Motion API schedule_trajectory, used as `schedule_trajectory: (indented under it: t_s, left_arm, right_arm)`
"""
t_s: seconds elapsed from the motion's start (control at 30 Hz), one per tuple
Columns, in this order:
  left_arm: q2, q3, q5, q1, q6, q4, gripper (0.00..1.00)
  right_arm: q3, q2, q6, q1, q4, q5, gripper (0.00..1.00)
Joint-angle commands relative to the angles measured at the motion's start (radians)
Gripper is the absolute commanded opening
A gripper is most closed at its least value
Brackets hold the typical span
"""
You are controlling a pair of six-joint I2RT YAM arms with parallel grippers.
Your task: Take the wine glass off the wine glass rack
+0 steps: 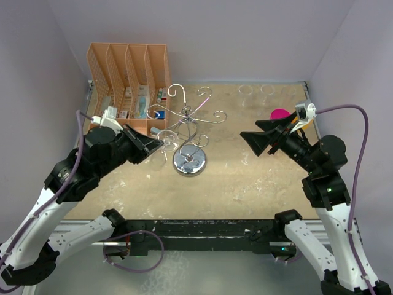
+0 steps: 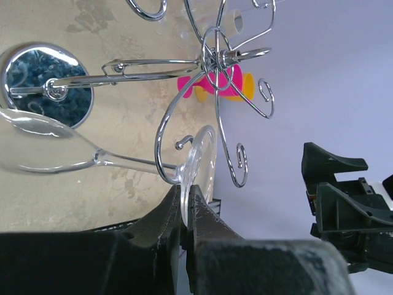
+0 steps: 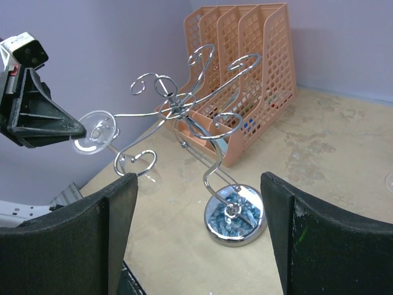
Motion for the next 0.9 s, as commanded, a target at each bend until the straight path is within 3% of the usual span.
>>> schedule_trajectory:
  t_s: [0.0, 0.57, 0.87]
  left_arm:
    - [-0.038, -0.028, -0.015, -0.005, -0.069, 0.131, 0.0]
    - [-0.051, -0.021, -0.161, -0.005, -0.128, 0.142, 0.0]
    - [-0.005, -0.013, -0.122, -0.005, -0.108, 0.219, 0.0]
  right_arm:
    - [0.041, -0.013, -0.007, 0.001, 0.025, 0.018, 0.83]
    - [0.047, -0.004, -0.004, 0.0, 0.037, 0.014, 0.83]
    - [0.046, -0.007, -0.011, 0.001, 0.04, 0.011, 0.84]
